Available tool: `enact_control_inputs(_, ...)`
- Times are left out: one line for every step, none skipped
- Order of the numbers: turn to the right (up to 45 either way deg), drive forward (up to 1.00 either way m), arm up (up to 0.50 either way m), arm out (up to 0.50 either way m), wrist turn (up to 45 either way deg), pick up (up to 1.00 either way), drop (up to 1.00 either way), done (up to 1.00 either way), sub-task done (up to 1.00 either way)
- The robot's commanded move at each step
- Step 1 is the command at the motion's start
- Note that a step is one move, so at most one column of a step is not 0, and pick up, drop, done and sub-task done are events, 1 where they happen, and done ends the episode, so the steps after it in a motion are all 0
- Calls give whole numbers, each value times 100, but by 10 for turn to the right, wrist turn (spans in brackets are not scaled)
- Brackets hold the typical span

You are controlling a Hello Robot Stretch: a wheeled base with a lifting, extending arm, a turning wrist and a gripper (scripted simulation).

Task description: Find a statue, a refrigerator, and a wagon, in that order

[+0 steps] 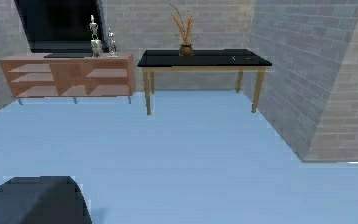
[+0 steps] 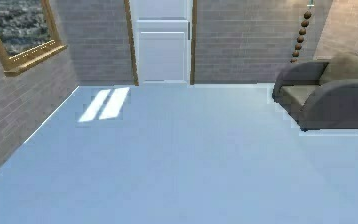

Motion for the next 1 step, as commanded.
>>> enact_control_inputs(0,100,0,0,0,0,0,0,0)
